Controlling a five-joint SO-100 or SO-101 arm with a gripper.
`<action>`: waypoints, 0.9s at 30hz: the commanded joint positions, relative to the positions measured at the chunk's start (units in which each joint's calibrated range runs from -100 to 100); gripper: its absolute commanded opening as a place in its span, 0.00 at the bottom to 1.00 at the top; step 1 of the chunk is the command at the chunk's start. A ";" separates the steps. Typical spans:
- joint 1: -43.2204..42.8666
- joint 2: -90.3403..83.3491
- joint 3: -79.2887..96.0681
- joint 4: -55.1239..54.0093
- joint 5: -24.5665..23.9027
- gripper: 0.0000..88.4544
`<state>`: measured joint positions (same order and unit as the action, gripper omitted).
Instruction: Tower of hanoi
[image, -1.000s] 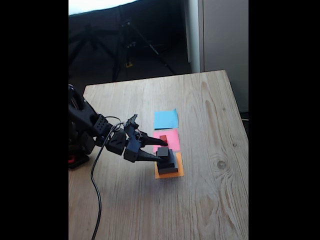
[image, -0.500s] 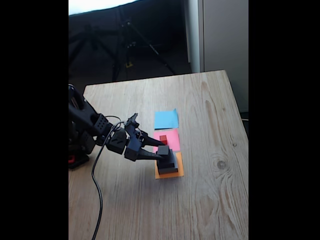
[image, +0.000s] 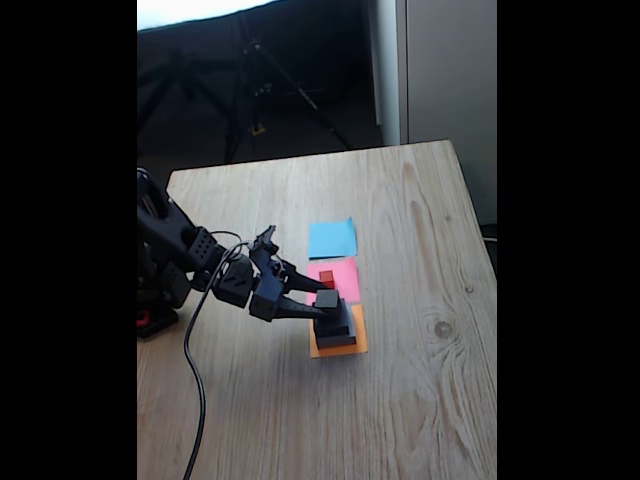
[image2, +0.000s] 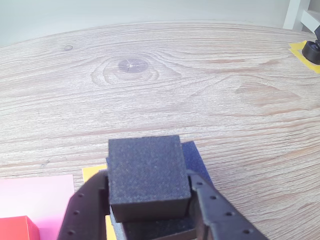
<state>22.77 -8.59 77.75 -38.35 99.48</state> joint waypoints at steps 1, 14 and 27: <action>-1.08 -1.70 -0.02 -1.27 0.52 0.08; -3.42 -11.32 -8.57 15.24 0.52 0.00; -5.01 -18.43 -29.93 47.38 0.52 0.01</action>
<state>19.05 -21.16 58.19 -5.92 99.48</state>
